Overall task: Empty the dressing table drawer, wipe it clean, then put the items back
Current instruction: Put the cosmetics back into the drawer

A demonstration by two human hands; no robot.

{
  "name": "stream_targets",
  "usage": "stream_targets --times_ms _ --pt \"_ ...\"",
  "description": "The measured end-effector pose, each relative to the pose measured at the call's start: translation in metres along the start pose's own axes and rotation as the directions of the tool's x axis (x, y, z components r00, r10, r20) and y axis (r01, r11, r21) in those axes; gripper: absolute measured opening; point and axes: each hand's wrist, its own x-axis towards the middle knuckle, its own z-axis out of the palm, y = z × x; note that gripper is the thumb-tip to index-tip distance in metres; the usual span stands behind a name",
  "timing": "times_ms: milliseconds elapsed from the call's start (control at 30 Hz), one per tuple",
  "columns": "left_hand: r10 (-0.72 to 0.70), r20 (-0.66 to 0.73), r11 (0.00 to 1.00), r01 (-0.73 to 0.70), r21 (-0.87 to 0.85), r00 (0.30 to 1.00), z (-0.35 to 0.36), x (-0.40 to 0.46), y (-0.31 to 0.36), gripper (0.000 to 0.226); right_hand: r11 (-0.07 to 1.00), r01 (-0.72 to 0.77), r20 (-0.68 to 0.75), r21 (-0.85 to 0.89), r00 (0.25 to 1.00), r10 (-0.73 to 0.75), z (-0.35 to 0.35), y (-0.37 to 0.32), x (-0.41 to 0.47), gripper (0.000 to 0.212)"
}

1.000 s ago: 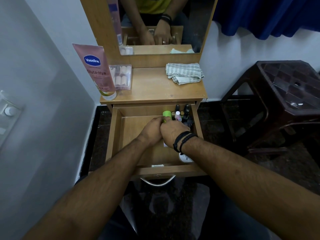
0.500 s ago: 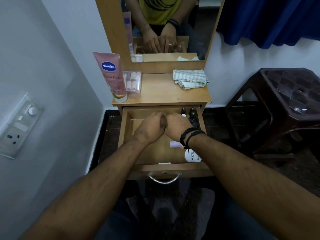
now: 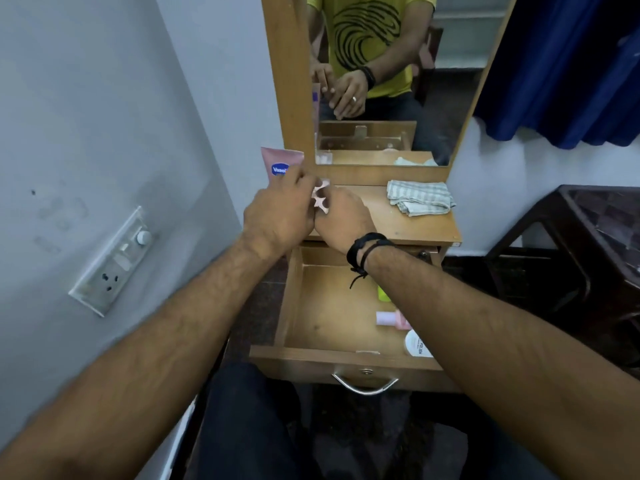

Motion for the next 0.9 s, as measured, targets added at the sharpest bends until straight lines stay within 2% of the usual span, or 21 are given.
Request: stream_targets --times_ms 167,300,467,600,767,833,900 --pt "0.018 -0.080 0.993 -0.008 0.120 0.997 -0.023 0.012 -0.019 0.042 0.996 -0.026 -0.016 0.082 1.000 0.027 0.001 -0.012 0.011 0.043" --pt "-0.017 -0.029 0.979 0.022 0.201 0.999 -0.033 0.026 -0.029 0.057 0.994 -0.051 0.010 0.099 0.999 0.050 0.006 -0.010 0.012 0.044" --pt "-0.059 0.067 0.975 0.043 0.219 0.996 -0.031 0.037 -0.029 0.068 0.987 -0.102 0.031 0.124 0.995 0.099 0.014 -0.008 0.013 0.050" --pt "-0.049 0.050 0.973 0.036 0.229 0.998 -0.033 0.036 -0.023 0.064 0.988 -0.092 0.032 0.123 0.996 0.088 0.017 -0.006 0.012 0.053" --pt "-0.088 0.054 0.985 0.079 0.157 0.995 -0.047 0.035 -0.014 0.030 0.987 -0.056 0.036 0.149 0.998 0.051 0.018 0.002 0.011 0.069" --pt "-0.142 0.033 0.989 0.140 0.043 0.989 -0.054 0.031 -0.008 0.019 0.989 -0.007 0.041 0.150 0.999 0.001 0.013 0.008 0.005 0.076" --pt "-0.205 0.048 0.972 0.209 -0.106 0.978 -0.060 0.029 -0.007 0.022 0.992 0.061 0.026 0.112 0.998 -0.064 0.008 0.016 0.002 0.082"
